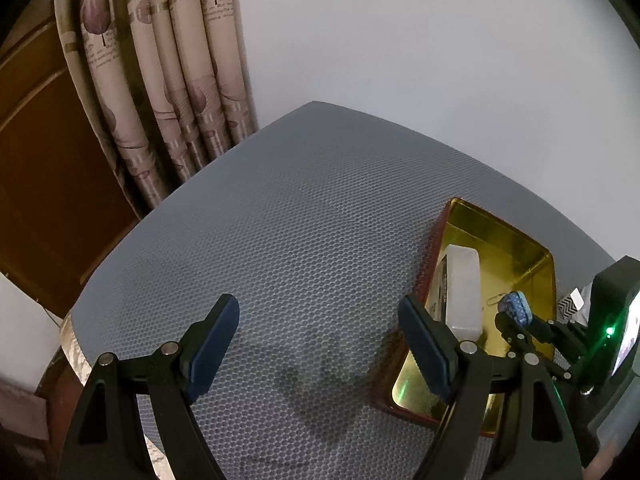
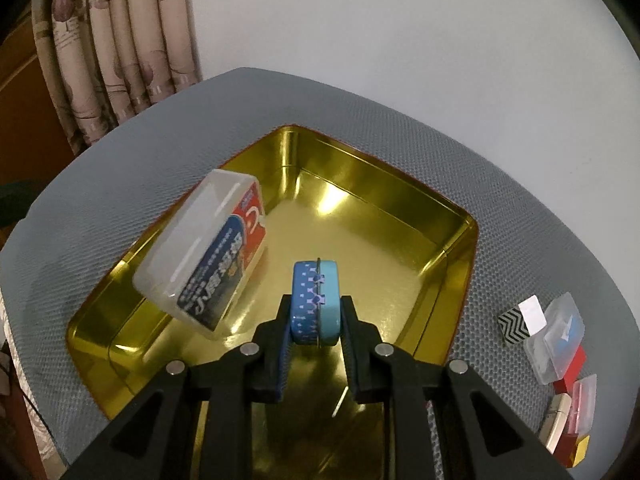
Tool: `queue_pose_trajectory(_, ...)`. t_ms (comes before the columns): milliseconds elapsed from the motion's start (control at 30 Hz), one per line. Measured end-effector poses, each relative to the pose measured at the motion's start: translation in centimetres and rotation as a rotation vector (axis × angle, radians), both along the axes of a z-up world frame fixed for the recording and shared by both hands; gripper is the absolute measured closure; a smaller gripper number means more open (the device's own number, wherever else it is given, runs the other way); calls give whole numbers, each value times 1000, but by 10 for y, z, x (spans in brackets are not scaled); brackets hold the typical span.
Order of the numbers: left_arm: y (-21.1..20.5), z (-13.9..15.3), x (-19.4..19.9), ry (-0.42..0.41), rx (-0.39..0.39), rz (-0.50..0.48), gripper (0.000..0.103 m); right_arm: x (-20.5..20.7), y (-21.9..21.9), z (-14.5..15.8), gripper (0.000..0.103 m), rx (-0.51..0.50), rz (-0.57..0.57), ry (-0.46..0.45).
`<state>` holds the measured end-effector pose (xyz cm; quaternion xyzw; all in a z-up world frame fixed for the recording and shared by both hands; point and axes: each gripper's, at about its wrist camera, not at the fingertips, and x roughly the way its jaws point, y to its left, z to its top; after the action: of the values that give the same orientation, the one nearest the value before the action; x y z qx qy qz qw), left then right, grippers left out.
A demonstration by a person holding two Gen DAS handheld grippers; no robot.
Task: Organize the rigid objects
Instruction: 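Carry the blue patterned tin into the gold tin and release it, then grasp the yellow block with the right gripper and lift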
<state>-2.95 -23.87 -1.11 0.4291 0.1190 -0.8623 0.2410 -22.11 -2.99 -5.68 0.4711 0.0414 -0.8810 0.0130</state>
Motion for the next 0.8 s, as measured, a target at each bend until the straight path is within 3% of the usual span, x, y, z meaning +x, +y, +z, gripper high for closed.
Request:
queue_pose_trajectory(500,-1,-3,-1,-17,12,-2,24,11,16,-11,80,0,-22,-35)
queue_pose_trajectory(633,-2,-2,-1,-16,14,-3,24,8,7,-12,66,35,-32,-23)
queue_pose_trajectory(800,-2,-2,0,-11,18,-4,24,11,10,-7,66,38,-41,-19)
